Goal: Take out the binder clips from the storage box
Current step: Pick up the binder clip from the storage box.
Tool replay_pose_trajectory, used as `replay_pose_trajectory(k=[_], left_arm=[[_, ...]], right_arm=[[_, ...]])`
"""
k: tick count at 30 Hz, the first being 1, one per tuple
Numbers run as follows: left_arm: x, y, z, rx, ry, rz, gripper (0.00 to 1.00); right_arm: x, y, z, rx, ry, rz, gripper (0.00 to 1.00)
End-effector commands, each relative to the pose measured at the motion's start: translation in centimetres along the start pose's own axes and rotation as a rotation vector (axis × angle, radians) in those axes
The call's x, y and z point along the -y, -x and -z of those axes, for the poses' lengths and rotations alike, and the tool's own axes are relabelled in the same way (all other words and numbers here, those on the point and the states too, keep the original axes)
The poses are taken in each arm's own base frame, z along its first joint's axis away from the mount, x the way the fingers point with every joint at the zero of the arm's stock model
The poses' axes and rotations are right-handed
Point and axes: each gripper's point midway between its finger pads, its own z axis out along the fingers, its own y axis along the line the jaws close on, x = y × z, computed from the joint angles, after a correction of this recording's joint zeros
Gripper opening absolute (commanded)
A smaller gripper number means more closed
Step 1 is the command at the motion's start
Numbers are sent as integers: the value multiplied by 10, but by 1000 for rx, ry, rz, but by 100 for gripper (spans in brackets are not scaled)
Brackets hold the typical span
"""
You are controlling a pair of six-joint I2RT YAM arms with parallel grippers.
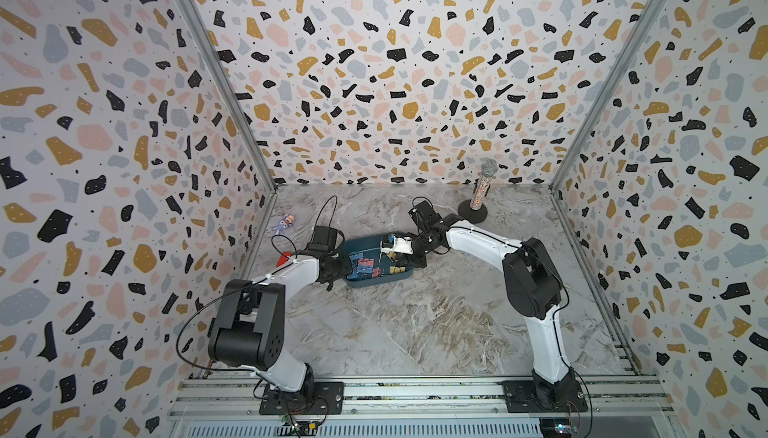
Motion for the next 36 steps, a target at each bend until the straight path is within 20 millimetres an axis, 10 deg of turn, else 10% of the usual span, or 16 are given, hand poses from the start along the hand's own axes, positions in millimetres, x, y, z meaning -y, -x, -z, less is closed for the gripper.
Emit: replay_pose_trajectory(k=[1, 36], left_arm=[[2, 5, 5, 30, -19, 8, 37], [3, 5, 6, 32, -22, 7, 37]], right_arm=[[3, 10, 6, -9, -11, 9, 26], [-2, 21, 12, 1, 35, -6, 0]])
